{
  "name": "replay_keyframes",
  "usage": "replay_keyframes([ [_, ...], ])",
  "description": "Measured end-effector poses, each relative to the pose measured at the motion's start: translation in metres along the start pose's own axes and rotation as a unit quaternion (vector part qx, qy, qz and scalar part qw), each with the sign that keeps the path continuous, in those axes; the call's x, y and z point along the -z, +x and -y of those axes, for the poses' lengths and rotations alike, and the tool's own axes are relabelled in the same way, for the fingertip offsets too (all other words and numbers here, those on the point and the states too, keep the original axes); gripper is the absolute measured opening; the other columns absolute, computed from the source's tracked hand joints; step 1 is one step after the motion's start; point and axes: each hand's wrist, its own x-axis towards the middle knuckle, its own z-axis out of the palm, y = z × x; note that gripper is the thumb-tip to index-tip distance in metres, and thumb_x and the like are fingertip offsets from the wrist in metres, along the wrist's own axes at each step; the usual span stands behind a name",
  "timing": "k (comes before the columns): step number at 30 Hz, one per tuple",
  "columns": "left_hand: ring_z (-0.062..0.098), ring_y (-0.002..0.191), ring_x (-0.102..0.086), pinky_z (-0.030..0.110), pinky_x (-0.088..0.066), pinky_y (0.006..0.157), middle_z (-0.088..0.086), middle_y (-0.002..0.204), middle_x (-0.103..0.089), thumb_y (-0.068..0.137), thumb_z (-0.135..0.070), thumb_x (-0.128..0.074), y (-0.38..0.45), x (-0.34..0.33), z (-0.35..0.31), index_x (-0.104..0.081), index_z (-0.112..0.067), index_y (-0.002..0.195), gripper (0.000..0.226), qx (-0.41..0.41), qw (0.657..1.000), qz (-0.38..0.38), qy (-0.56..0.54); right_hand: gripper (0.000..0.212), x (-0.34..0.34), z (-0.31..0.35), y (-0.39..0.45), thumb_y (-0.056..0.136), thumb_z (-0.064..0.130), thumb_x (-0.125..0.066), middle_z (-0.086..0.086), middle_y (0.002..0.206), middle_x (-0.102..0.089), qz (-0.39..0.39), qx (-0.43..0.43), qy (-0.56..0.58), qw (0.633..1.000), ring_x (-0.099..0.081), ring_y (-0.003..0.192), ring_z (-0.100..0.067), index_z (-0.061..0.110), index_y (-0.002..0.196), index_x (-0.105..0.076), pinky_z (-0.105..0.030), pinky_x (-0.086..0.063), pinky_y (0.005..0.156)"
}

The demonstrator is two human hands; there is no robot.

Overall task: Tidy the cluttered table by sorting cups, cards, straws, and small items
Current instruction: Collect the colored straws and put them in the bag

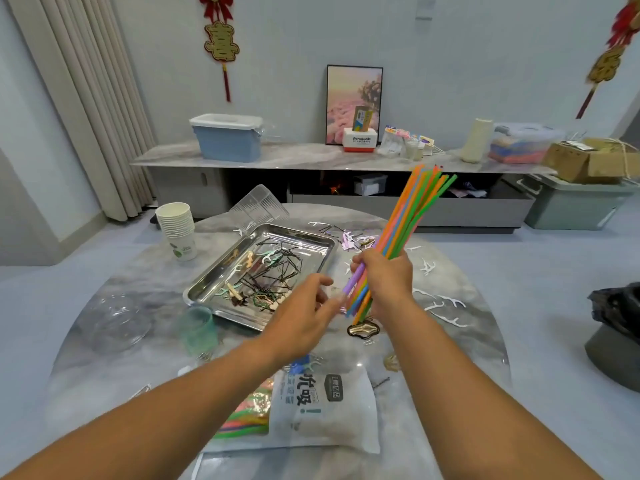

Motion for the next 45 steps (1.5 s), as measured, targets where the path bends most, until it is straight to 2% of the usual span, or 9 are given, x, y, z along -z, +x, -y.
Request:
replay_keyframes([
  [4, 0.003, 0.127, -0.045, 0.03, -0.039, 0.109, -0.018, 0.139, -0.049, 0.066, -0.084, -0.066, -0.047, -0.026, 0.007, -0.033, -0.044, 0.143, 0.091, -0.068, 0.979, 0.124, 0.149, 0.028, 0.021, 0.007, 0.008, 0.082, -0.002, -0.062, -0.012, 0.076, -0.067, -0.019, 0.032, -0.007, 0.999, -0.067, 0.06, -0.021, 0.017, 0.098, -0.05, -0.039, -0.06, 0.065],
  [8, 0.016, 0.151, -0.016, 0.045, 0.0, 0.125, -0.004, 0.164, -0.018, 0.06, -0.084, -0.07, -0.059, -0.054, 0.0, -0.004, -0.033, 0.158, 0.129, -0.112, 0.91, 0.233, 0.324, 0.037, 0.03, 0.011, 0.011, 0.083, -0.003, -0.066, -0.013, 0.08, -0.067, 0.019, 0.01, 0.006, 1.0, -0.07, 0.067, -0.025, 0.02, 0.107, -0.049, -0.043, -0.062, 0.069],
  [15, 0.026, 0.151, -0.016, 0.052, 0.0, 0.124, 0.005, 0.164, -0.014, 0.064, -0.066, -0.082, -0.049, -0.06, -0.005, 0.01, -0.033, 0.157, 0.135, -0.087, 0.874, 0.299, 0.374, 0.02, 0.035, 0.021, 0.005, 0.086, -0.007, -0.063, -0.016, 0.067, -0.067, 0.05, -0.095, 0.099, 0.989, -0.069, 0.061, -0.027, -0.002, 0.104, -0.057, -0.041, -0.062, 0.07],
  [20, 0.022, 0.137, -0.038, 0.033, -0.021, 0.118, 0.001, 0.148, -0.041, 0.072, -0.056, -0.074, -0.044, -0.048, -0.005, -0.005, -0.026, 0.159, 0.115, -0.141, 0.92, 0.18, 0.318, 0.002, 0.039, 0.035, 0.002, 0.094, -0.001, -0.055, -0.015, 0.066, -0.064, 0.069, -0.146, 0.191, 0.968, -0.067, 0.068, -0.028, 0.0, 0.092, -0.056, -0.04, -0.059, 0.07],
  [24, 0.01, 0.132, -0.044, 0.032, -0.04, 0.109, -0.013, 0.149, -0.039, 0.069, -0.05, -0.081, -0.036, -0.001, -0.035, -0.016, -0.036, 0.157, 0.111, -0.118, 0.973, 0.116, 0.162, 0.018, 0.035, 0.063, -0.009, 0.096, 0.004, -0.052, -0.009, 0.06, -0.058, 0.132, -0.157, 0.289, 0.935, -0.059, 0.064, -0.024, 0.005, 0.077, -0.053, -0.035, -0.058, 0.067],
  [30, -0.021, 0.12, -0.037, -0.002, -0.032, 0.089, -0.031, 0.134, -0.038, 0.06, -0.045, -0.093, -0.034, 0.067, -0.053, -0.036, -0.054, 0.139, 0.098, -0.123, 0.992, -0.004, -0.012, 0.016, 0.005, 0.093, -0.04, 0.093, 0.007, -0.06, -0.005, 0.062, -0.057, 0.22, -0.118, 0.389, 0.887, -0.061, 0.061, -0.021, 0.01, 0.078, -0.055, -0.034, -0.055, 0.077],
  [34, -0.004, 0.115, -0.056, 0.013, -0.049, 0.087, -0.025, 0.132, -0.047, 0.056, -0.032, -0.098, -0.042, 0.079, -0.047, -0.037, -0.054, 0.136, 0.103, -0.119, 0.984, -0.055, -0.124, 0.015, -0.023, 0.096, -0.067, 0.093, 0.008, -0.061, -0.006, 0.067, -0.059, 0.262, -0.084, 0.365, 0.889, -0.063, 0.069, -0.02, 0.009, 0.079, -0.057, -0.032, -0.06, 0.077],
  [41, -0.013, 0.119, -0.048, 0.016, -0.049, 0.09, -0.042, 0.124, -0.038, 0.058, -0.028, -0.097, -0.046, 0.093, -0.043, -0.024, -0.062, 0.14, 0.115, -0.146, 0.964, -0.17, -0.143, 0.019, -0.06, 0.1, -0.098, 0.095, 0.018, -0.067, -0.006, 0.071, -0.061, 0.212, 0.066, 0.31, 0.924, -0.065, 0.069, -0.02, 0.01, 0.079, -0.061, -0.035, -0.059, 0.074],
  [45, -0.001, 0.117, -0.058, 0.029, -0.056, 0.093, -0.038, 0.122, -0.043, 0.059, -0.027, -0.097, -0.043, 0.1, -0.043, -0.023, -0.056, 0.144, 0.117, -0.168, 0.954, -0.188, -0.165, 0.026, -0.072, 0.104, -0.115, 0.095, 0.023, -0.067, -0.006, 0.07, -0.067, 0.208, 0.137, 0.241, 0.938, -0.069, 0.073, -0.021, 0.016, 0.07, -0.068, -0.04, -0.059, 0.079],
])
